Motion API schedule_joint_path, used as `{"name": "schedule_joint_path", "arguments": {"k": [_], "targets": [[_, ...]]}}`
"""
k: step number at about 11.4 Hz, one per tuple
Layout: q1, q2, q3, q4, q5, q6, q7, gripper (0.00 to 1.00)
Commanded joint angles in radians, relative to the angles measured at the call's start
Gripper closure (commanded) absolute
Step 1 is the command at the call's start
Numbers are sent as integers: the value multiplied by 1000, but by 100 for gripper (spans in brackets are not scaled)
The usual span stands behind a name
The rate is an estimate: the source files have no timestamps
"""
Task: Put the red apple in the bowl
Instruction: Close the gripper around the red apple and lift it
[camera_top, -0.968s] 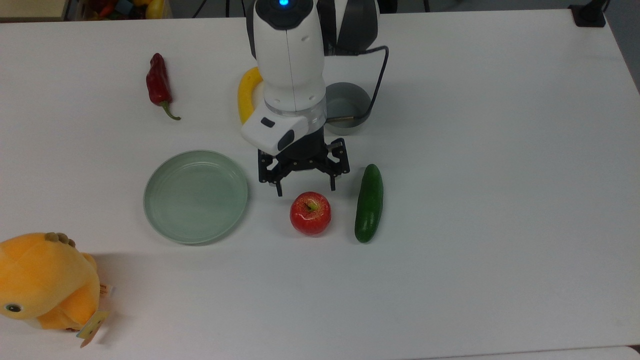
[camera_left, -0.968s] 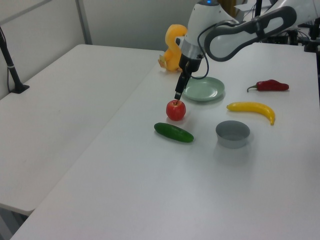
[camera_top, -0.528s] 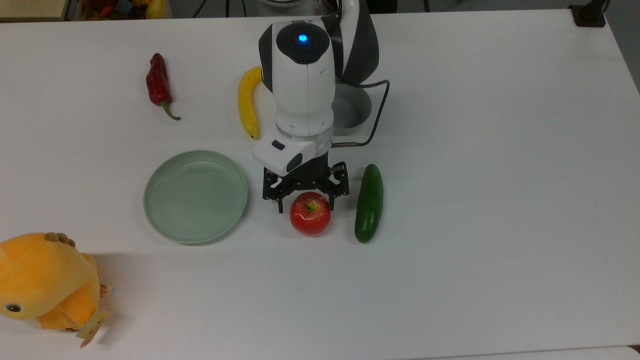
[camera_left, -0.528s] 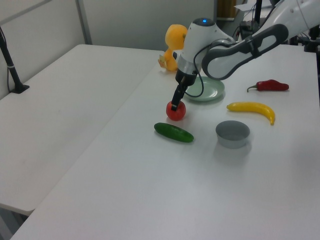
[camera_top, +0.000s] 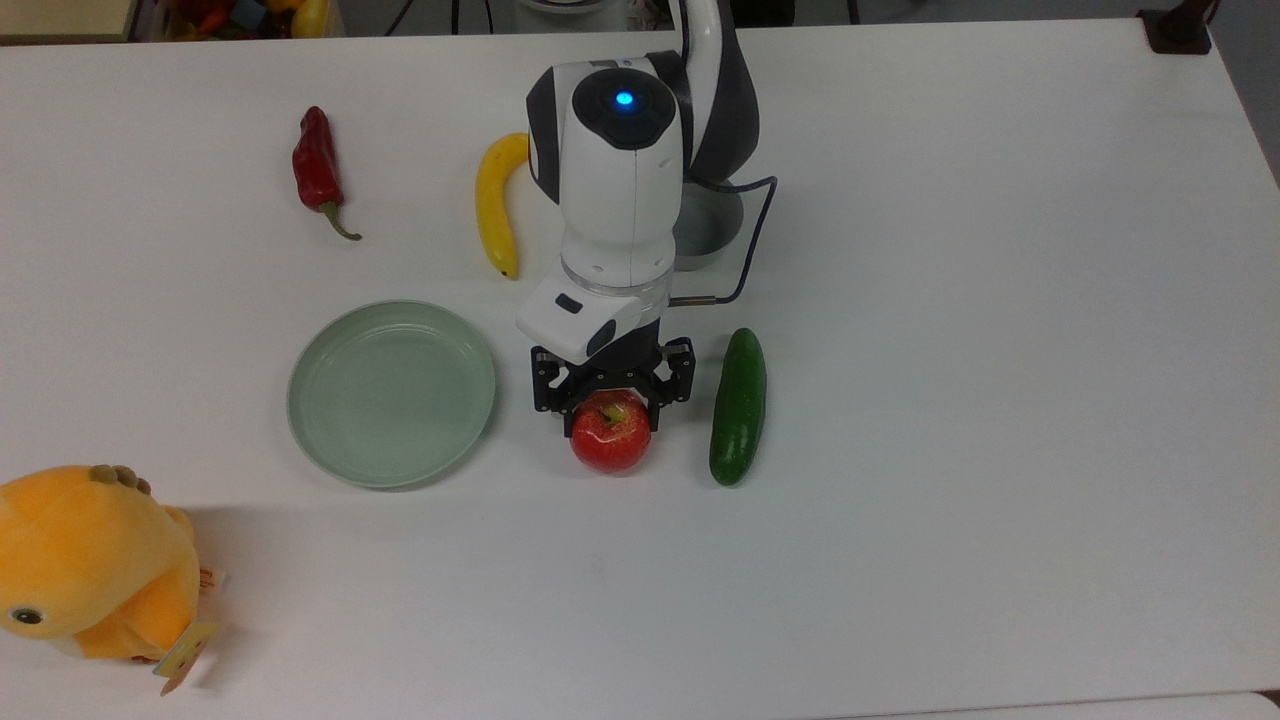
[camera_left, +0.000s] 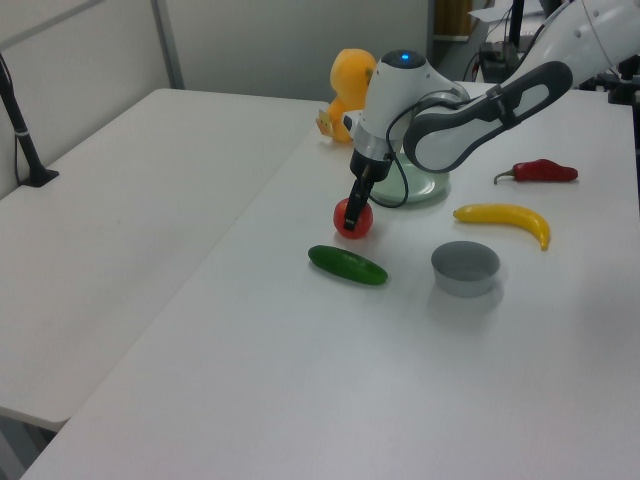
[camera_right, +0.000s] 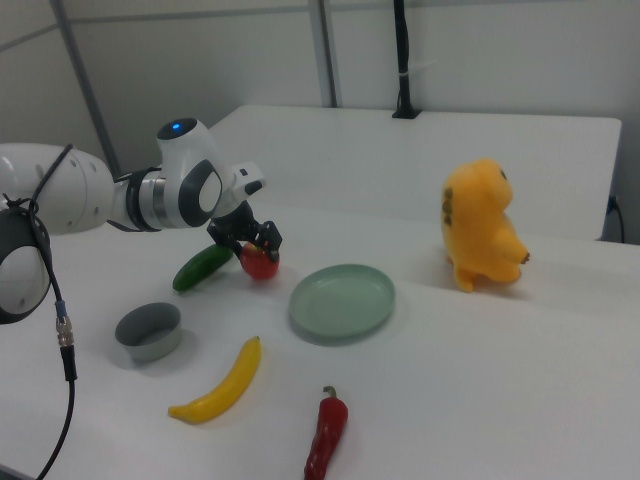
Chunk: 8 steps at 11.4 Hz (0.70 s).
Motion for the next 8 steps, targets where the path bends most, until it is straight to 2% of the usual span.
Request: {"name": "schedule_joint_path", "arguments": {"k": [1, 2, 5, 8], "targets": [[6, 4, -5, 0, -43, 13, 22, 81], [4, -4, -4, 0, -44, 7, 20, 88], [0, -100, -2, -27, -32, -11, 19, 88], [0, -260, -2, -44, -21, -215, 26, 85]]}}
